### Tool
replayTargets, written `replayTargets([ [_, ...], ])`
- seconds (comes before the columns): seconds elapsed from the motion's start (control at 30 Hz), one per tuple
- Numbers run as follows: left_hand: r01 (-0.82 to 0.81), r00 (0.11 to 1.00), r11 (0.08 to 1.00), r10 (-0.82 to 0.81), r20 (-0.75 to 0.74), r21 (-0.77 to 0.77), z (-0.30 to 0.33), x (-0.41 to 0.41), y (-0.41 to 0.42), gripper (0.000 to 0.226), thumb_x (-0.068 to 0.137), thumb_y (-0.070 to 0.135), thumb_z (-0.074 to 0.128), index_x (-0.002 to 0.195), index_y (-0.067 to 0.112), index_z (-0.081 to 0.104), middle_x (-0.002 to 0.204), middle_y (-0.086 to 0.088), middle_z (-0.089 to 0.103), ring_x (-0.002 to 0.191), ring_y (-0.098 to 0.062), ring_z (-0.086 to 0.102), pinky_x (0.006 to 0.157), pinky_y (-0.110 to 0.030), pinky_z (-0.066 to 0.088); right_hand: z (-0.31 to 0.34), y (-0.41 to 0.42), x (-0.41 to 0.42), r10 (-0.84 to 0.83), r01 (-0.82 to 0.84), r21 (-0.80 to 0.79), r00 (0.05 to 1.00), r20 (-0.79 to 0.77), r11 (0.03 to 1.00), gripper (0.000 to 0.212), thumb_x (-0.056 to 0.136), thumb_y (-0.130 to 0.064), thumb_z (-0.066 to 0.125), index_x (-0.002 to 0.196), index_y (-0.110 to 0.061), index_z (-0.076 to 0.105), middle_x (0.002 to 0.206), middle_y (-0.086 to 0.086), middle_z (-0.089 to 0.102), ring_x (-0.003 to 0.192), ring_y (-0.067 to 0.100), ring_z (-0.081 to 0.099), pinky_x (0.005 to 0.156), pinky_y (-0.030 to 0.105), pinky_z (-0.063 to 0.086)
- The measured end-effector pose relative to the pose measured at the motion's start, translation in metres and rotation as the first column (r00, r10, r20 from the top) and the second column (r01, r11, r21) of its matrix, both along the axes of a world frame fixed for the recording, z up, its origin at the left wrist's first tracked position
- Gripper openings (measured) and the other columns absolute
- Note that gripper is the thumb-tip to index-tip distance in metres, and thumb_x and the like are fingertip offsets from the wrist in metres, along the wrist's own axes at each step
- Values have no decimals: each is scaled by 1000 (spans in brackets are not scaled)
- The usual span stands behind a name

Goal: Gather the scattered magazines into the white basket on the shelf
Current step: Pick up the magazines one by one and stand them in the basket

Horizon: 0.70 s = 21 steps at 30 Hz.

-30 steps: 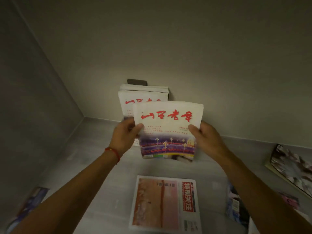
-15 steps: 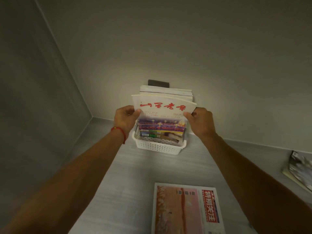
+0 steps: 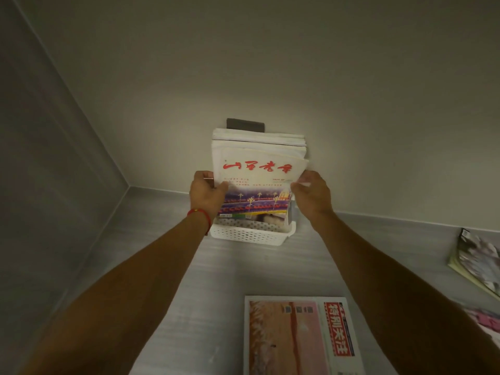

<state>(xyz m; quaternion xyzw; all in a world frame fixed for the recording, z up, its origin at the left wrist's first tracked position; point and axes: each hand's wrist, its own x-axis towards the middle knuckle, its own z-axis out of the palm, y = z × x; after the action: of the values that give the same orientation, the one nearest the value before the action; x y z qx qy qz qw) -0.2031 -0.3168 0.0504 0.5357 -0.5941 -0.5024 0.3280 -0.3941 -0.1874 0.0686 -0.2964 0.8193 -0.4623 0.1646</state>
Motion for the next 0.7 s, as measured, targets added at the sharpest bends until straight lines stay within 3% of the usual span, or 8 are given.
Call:
replayTargets([
  [0.07, 13, 1000, 1000, -13, -6, 25, -1, -1, 2, 49, 88, 15, 72, 127, 17, 42, 123, -10, 59, 111, -27, 62, 93, -39, 56, -2, 10, 0, 8, -3, -38, 992, 124, 999, 37, 87, -17, 69, 119, -23, 52, 122, -3, 61, 108, 16, 60, 67, 15, 46],
  [0.17, -15, 1000, 1000, 14, 13, 24, -5, 3, 16, 56, 88, 9, 71, 134, 13, 40, 131, -16, 52, 116, -28, 60, 96, -43, 56, -16, 40, 4, 4, -8, 34, 995, 99, 999, 41, 87, -15, 65, 126, -21, 54, 126, -3, 59, 108, 15, 58, 79, 17, 45],
  [0.27, -39, 995, 967, 61, 78, -252, -17, 13, 62, 46, 85, -4, 65, 125, 9, 47, 126, -12, 49, 110, -26, 57, 93, -40, 56, -48, 94, 15, 61, -62, 109, 998, 15, 992, 36, 89, -5, 58, 124, -15, 59, 126, 3, 61, 100, 12, 57, 73, -1, 38],
  [0.37, 239, 966, 886, -177, 187, -397, -49, 20, 132, 46, 76, -7, 63, 118, 10, 55, 119, -8, 50, 110, -30, 56, 95, -42, 52, -82, 164, 25, 74, -74, 181, 997, 5, 981, 35, 91, -2, 56, 122, -15, 62, 125, 4, 62, 103, 16, 62, 88, 17, 47],
  [0.43, 484, 857, 832, -386, 342, -271, -75, 20, 178, 45, 78, 3, 66, 121, 13, 57, 127, -9, 53, 120, -27, 50, 103, -40, 46, -100, 211, 27, 61, -56, 253, 998, -12, 966, 34, 91, -4, 55, 122, -17, 61, 126, 5, 61, 108, 17, 60, 95, 28, 47],
  [0.53, 727, 604, 685, -603, 520, -50, -108, 10, 230, 53, 85, 26, 66, 136, 17, 53, 145, -8, 48, 137, -26, 40, 117, -39, 33, -114, 275, 21, -14, 38, 356, 998, -69, 934, 34, 92, -7, 58, 124, -17, 59, 130, 5, 59, 116, 18, 57, 97, 26, 42],
  [0.63, 825, 355, 563, -589, 726, 53, -129, 3, 261, 68, 81, 46, 62, 143, 27, 40, 155, -3, 34, 145, -25, 28, 122, -47, 22, -114, 327, 4, -111, 149, 383, 987, -120, 911, 34, 90, -5, 60, 123, -14, 60, 132, 9, 58, 123, 25, 54, 102, 31, 40],
  [0.7, 831, 311, 553, -545, 779, 55, -134, 2, 270, 78, 74, 49, 67, 143, 29, 36, 154, -2, 31, 144, -27, 27, 120, -48, 24, -113, 354, -10, -139, 187, 378, 979, -151, 907, 31, 91, -3, 58, 121, -9, 61, 129, 15, 60, 122, 30, 55, 104, 37, 41],
])
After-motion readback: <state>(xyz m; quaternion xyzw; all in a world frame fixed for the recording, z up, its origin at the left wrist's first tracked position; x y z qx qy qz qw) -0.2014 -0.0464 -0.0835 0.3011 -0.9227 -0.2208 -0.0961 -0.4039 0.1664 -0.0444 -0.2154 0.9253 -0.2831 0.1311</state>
